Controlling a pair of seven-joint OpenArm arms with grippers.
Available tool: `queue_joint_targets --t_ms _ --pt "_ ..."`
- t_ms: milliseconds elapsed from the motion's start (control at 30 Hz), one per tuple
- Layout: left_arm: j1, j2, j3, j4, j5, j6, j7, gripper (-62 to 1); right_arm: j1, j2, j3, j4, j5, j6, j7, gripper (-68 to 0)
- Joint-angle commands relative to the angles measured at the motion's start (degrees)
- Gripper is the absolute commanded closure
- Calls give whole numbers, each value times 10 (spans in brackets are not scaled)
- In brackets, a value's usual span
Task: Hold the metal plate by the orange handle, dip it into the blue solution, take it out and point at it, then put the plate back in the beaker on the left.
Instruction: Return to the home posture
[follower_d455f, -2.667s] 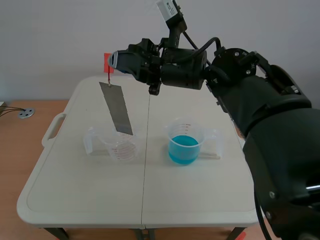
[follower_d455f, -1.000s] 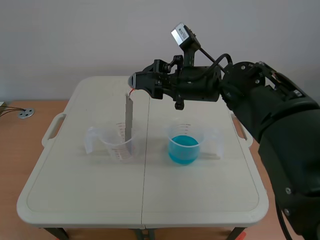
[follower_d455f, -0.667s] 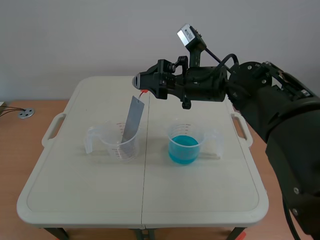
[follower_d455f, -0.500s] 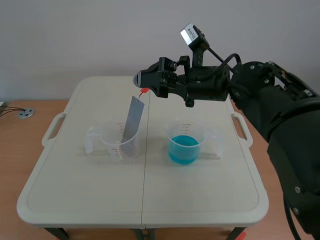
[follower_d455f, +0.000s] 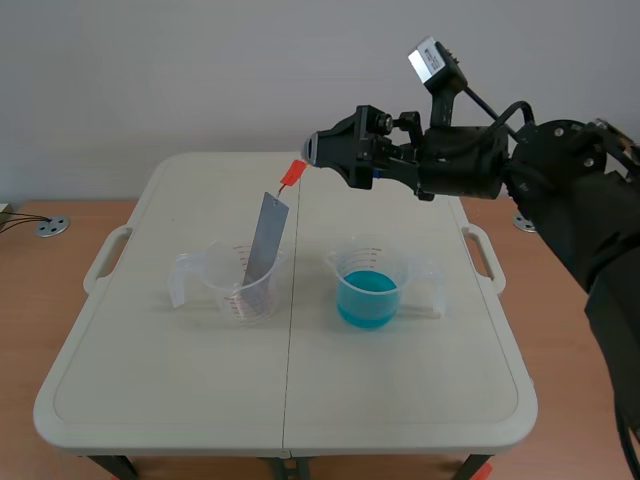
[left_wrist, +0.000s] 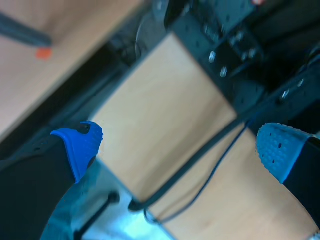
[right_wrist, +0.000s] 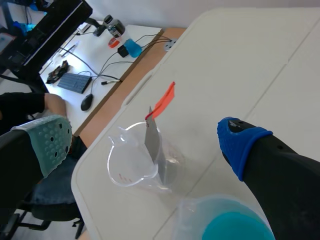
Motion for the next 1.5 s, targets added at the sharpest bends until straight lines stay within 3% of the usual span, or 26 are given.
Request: queue_joint_targets --t_ms 0,200,433,633,900,1167,1467 --pt "-24 4 -2 16 -3 2 -3 -623 -6 20 0 41 10 9 14 -596" --pt "-62 4 -35 85 -3 23 0 -623 -71 73 1 141 6 9 25 -596" --pt "-63 2 -79 193 -3 23 -3 -623 -163 120 25 250 2 9 41 -595" --pt "-83 3 -80 256 -3 21 -47 -623 -242 150 44 320 -38 9 77 -595" --pt "-170 4 -72 267 -36 18 -63 -623 -341 161 81 387 -62 9 109 -595" --pt "-240 4 -32 267 -38 15 -61 -623 -428 162 107 457 -115 9 156 -595" --pt "-253 1 13 267 -38 3 -65 -623 -488 162 113 488 -164 -2 208 -592"
